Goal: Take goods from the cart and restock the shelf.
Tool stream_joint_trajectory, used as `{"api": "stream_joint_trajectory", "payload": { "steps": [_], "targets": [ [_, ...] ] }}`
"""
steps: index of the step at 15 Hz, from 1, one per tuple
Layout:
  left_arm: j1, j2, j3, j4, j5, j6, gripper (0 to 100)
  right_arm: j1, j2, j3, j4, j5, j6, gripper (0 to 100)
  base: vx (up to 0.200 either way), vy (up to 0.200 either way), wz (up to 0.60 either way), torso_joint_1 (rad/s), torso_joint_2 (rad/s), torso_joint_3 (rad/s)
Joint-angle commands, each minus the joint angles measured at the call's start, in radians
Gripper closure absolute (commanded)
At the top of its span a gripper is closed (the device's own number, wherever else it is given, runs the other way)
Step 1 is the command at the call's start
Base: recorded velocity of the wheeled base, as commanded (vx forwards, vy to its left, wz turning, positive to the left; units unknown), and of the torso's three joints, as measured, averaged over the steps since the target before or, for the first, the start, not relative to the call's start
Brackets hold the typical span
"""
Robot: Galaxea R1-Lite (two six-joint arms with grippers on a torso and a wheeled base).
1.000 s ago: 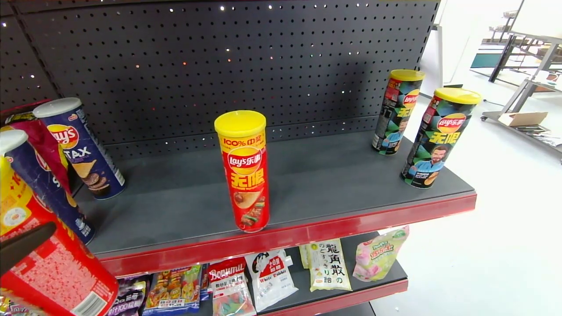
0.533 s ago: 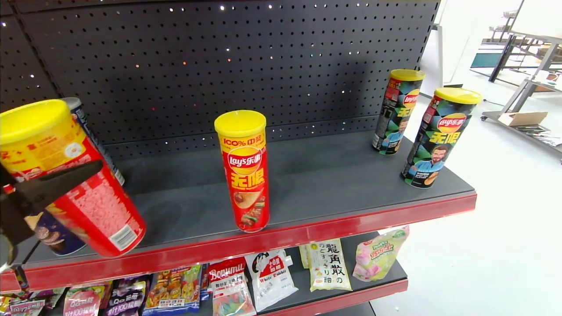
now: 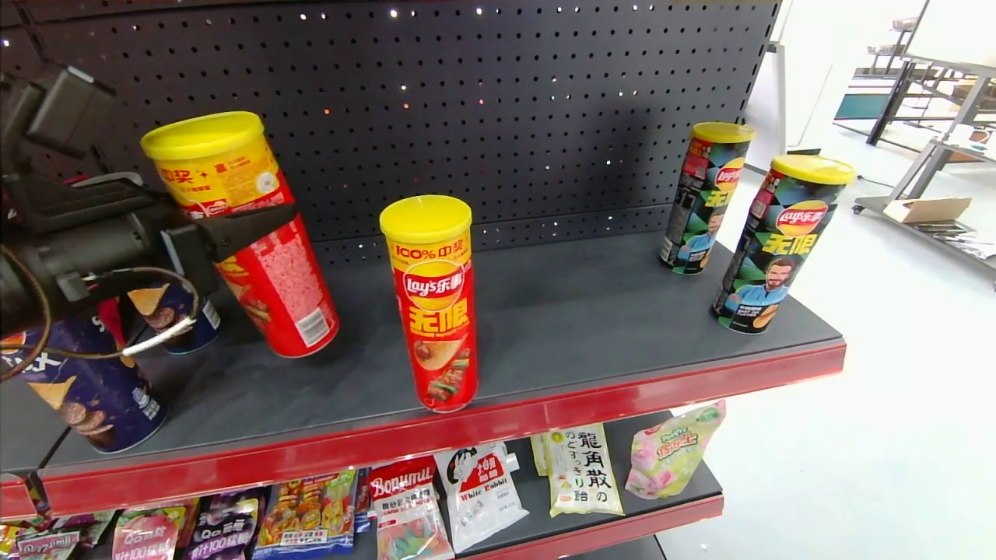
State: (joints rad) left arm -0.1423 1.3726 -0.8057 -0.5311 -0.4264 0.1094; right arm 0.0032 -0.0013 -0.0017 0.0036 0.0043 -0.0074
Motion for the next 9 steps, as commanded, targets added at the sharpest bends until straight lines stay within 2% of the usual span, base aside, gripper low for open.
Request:
{"api": "stream_joint_trajectory", "payload": {
  "steps": [1, 2, 4, 5, 9],
  "targets": [
    [-0.072, 0.143, -0.041, -0.073, 0.081, -0.017, 100, 0.0, 0.001, 0.0, 0.001, 0.0, 0.0, 0, 0.0, 0.0, 0.0, 0.0, 0.0, 0.0],
    [-0.103, 0.171, -0.062, -0.079, 0.12, -0.028, 100, 0.0, 0.001, 0.0, 0.001, 0.0, 0.0, 0, 0.0, 0.0, 0.0, 0.0, 0.0, 0.0],
    [-0.169, 0.221, -0.124, -0.081, 0.186, -0.073, 100, 0.0, 0.001, 0.0, -0.001, 0.0, 0.0, 0, 0.0, 0.0, 0.0, 0.0, 0.0, 0.0],
    [-0.18, 0.249, -0.153, -0.081, 0.196, -0.083, 100, 0.0, 0.001, 0.0, -0.001, 0.0, 0.0, 0, 0.0, 0.0, 0.0, 0.0, 0.0, 0.0],
    [-0.181, 0.338, -0.217, -0.096, 0.215, -0.085, 100, 0.0, 0.001, 0.0, -0.001, 0.0, 0.0, 0, 0.0, 0.0, 0.0, 0.0, 0.0, 0.0]
  ]
}}
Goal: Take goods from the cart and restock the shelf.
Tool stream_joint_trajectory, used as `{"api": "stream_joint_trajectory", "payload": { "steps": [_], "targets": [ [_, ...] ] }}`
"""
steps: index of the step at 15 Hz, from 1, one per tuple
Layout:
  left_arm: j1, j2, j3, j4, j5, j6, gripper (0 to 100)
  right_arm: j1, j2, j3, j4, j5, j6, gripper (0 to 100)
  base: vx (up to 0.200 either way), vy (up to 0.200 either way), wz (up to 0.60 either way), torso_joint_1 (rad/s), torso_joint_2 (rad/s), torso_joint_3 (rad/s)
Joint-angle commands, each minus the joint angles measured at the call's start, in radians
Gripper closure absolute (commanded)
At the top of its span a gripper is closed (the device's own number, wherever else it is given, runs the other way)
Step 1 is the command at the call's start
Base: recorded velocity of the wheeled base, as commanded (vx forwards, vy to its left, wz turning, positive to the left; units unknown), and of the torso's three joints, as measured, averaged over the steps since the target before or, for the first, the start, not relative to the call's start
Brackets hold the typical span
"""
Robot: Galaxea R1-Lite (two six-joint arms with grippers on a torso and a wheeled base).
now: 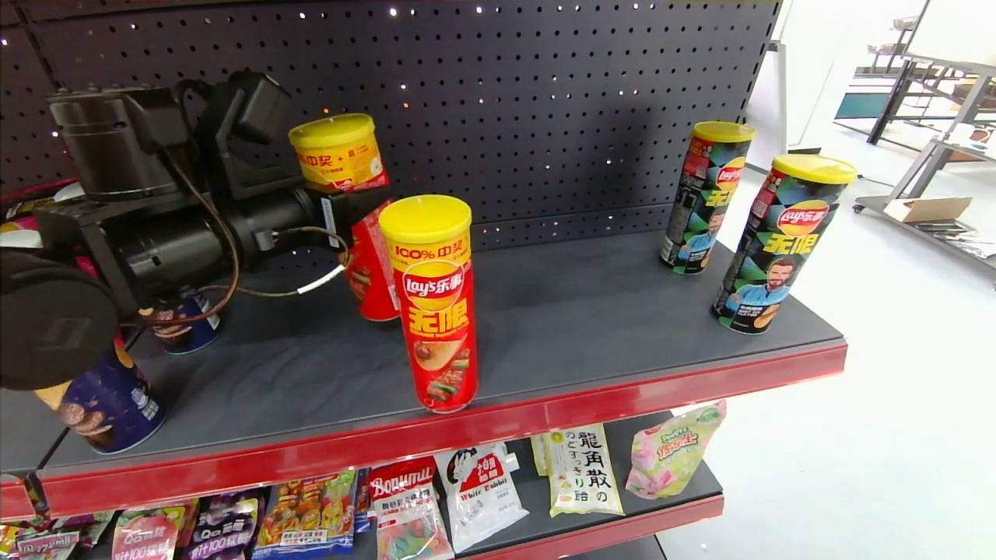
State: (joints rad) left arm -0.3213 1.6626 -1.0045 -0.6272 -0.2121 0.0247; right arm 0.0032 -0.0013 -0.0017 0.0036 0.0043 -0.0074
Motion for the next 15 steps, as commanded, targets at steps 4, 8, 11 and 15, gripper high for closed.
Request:
{"api": "stream_joint_trajectory", "payload": {
  "steps": [4, 8, 11, 15],
  "targets": [
    [-0.032, 0.129, -0.083, -0.052, 0.004, 0.0, 100, 0.0, 0.001, 0.0, -0.001, 0.0, 0.0, 0, 0.0, 0.0, 0.0, 0.0, 0.0, 0.0],
    [-0.045, 0.175, -0.089, -0.086, 0.004, 0.006, 100, 0.0, 0.001, 0.0, 0.001, 0.0, 0.0, 0, 0.0, 0.0, 0.0, 0.0, 0.0, 0.0],
    [-0.047, 0.203, -0.103, -0.111, 0.004, 0.006, 100, 0.0, 0.001, 0.0, -0.001, 0.0, 0.0, 0, 0.0, 0.0, 0.0, 0.0, 0.0, 0.0],
    [-0.05, 0.241, -0.141, -0.134, 0.002, 0.006, 100, 0.0, 0.001, 0.0, -0.001, 0.0, 0.0, 0, 0.0, 0.0, 0.0, 0.0, 0.0, 0.0]
  ]
}}
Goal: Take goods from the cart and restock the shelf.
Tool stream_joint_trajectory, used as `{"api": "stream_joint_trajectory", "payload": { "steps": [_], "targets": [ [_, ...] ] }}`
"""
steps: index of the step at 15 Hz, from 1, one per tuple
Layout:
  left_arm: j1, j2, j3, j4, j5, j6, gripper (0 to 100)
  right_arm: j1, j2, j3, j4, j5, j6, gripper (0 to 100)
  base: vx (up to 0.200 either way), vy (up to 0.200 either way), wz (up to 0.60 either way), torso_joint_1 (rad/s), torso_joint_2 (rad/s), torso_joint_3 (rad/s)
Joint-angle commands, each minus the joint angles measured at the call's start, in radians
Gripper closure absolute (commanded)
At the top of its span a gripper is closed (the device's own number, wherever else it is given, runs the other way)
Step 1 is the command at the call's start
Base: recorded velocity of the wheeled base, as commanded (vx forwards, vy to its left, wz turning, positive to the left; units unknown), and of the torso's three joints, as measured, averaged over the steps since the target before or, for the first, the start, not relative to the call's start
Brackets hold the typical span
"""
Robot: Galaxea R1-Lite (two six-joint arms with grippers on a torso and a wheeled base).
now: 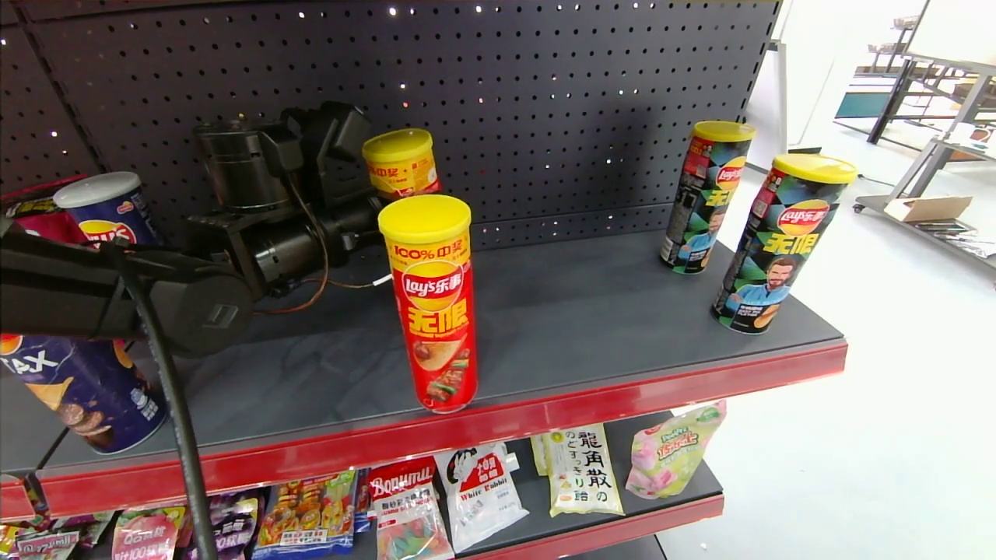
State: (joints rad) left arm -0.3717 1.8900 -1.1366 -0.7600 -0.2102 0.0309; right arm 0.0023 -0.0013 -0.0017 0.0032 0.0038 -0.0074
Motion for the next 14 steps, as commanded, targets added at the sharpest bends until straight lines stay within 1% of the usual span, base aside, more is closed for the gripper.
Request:
{"api": "stream_joint_trajectory", "payload": {
  "steps": [1, 9, 14],
  "targets": [
    [0.0, 0.024, -0.015, -0.01, 0.0, 0.0, 100, 0.001, 0.001, 0.0, 0.0, 0.001, 0.0, 0, 0.0, 0.0, 0.0, 0.0, 0.0, 0.0],
    [-0.004, 0.058, -0.04, -0.013, -0.006, 0.0, 100, 0.001, 0.001, 0.0, 0.001, 0.001, 0.0, 0, 0.0, 0.0, 0.0, 0.0, 0.0, 0.0],
    [-0.018, 0.064, -0.046, -0.007, -0.008, -0.002, 100, 0.001, 0.001, 0.0, 0.0, 0.001, 0.0, 0, 0.0, 0.0, 0.0, 0.0, 0.0, 0.0]
  ]
}}
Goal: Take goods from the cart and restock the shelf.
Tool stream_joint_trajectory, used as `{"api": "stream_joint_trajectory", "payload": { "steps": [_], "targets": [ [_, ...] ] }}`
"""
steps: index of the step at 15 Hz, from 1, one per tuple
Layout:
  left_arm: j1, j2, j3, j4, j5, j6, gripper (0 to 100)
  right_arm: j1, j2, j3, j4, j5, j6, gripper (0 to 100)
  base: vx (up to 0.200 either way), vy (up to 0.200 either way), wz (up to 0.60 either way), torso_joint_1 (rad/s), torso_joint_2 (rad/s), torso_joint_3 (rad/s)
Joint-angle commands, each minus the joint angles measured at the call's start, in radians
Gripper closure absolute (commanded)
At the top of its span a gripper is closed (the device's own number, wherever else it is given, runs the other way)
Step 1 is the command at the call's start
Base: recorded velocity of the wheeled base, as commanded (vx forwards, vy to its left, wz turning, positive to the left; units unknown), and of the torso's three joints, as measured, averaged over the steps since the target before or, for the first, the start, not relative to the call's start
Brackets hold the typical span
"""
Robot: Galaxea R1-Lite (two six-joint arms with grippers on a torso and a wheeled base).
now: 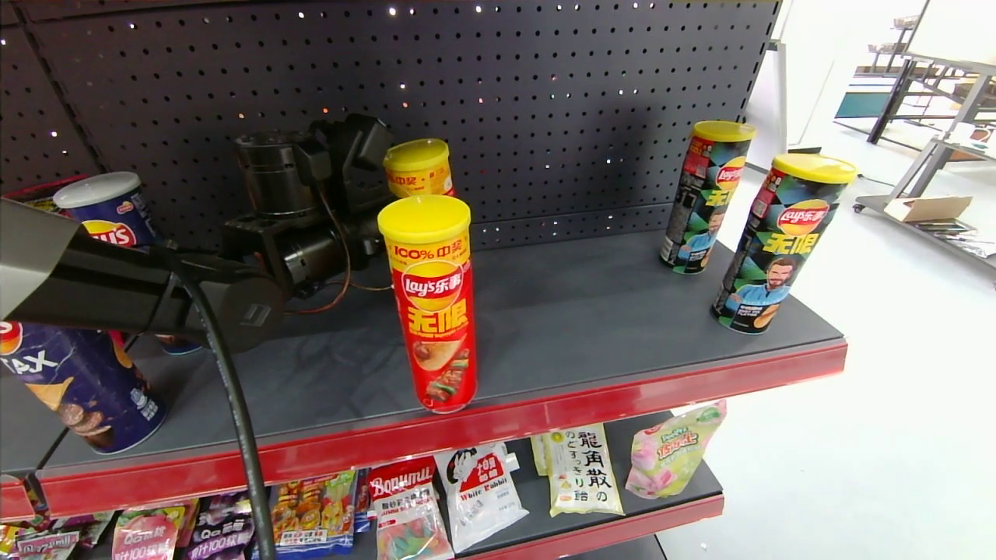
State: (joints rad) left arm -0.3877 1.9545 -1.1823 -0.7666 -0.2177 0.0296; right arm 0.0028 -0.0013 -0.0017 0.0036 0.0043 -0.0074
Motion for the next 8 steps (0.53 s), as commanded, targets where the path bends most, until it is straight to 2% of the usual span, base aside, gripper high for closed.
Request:
{"api": "stream_joint_trajectory", "payload": {
  "steps": [1, 8],
  "targets": [
    [-0.007, 0.004, 0.0, -0.003, 0.0, 0.0, 100, 0.0, 0.001, 0.0, -0.001, 0.0, 0.0, 0, 0.0, 0.0, 0.0, 0.0, 0.0, 0.0],
    [-0.013, 0.009, -0.003, 0.001, 0.001, -0.002, 100, 0.0, 0.001, 0.0, -0.001, 0.0, 0.0, 0, 0.0, 0.0, 0.0, 0.0, 0.0, 0.0]
  ]
}}
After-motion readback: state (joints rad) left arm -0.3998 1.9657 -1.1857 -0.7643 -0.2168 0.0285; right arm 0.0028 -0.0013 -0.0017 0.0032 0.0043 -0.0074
